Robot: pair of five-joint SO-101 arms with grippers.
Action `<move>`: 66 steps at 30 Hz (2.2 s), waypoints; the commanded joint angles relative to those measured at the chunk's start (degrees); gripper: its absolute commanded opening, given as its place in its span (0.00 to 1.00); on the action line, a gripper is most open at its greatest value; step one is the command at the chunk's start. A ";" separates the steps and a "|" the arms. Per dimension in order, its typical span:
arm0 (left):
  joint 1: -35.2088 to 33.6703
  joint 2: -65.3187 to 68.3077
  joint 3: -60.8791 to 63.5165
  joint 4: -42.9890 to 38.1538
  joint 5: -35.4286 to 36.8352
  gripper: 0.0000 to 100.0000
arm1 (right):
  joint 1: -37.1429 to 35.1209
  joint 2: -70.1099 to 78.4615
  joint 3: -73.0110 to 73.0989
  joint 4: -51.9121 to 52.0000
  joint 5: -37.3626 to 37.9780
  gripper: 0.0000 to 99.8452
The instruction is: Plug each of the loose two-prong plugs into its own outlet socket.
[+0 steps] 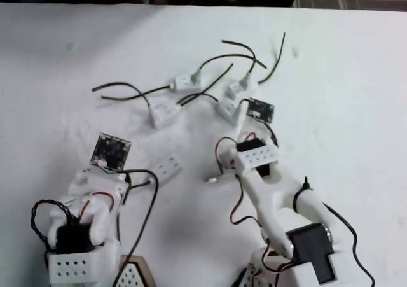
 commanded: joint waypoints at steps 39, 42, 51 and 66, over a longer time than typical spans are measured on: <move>-0.31 -0.48 -0.09 -0.26 -0.53 0.18 | 2.15 -0.48 -22.42 34.86 79.74 0.27; -0.40 -0.48 -0.09 -0.26 -0.53 0.18 | 2.51 -0.48 -25.76 41.10 79.65 0.26; -0.40 -0.48 -0.09 -0.26 -0.53 0.18 | 7.69 0.57 -24.53 44.62 79.65 0.26; -0.40 -0.48 -0.09 -0.26 -0.53 0.18 | 4.70 9.63 -19.96 31.34 67.16 0.26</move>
